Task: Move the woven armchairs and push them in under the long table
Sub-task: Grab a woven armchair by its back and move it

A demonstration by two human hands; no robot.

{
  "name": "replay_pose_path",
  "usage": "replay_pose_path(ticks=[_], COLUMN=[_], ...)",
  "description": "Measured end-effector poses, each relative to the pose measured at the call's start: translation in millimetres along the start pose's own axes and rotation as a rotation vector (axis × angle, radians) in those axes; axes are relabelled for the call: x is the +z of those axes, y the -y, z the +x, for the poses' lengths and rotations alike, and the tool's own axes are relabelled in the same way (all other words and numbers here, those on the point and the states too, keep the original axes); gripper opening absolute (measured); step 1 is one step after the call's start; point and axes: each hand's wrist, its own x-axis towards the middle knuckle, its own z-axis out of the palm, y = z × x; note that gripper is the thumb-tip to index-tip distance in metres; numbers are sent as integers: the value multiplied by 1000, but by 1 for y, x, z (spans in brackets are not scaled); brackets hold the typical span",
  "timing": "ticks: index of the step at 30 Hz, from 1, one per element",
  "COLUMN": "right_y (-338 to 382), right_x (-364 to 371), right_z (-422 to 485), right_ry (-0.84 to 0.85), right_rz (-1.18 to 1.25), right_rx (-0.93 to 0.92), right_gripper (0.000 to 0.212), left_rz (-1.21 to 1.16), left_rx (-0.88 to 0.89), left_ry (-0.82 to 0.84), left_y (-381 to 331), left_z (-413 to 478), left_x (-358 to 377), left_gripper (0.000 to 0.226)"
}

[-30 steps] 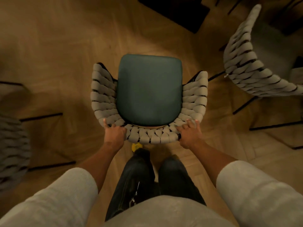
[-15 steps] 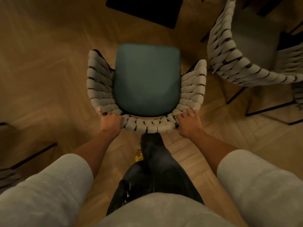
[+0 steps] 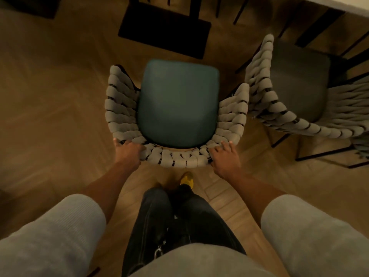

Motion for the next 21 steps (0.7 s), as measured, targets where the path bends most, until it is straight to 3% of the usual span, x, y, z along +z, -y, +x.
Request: replay_pose_path(ticks=[11, 21], right_y=[-14, -25], right_x=[-70, -113], right_z=[106, 185], right_ry=[9, 35], right_rz=[55, 92], right_rx=[113, 190], right_gripper=[60, 58], left_rz=[15, 20], left_rx=[81, 176], left_ry=[8, -39], left_y=[38, 65], left_z=[119, 214], left_x=[-74, -139], left_gripper=[62, 56])
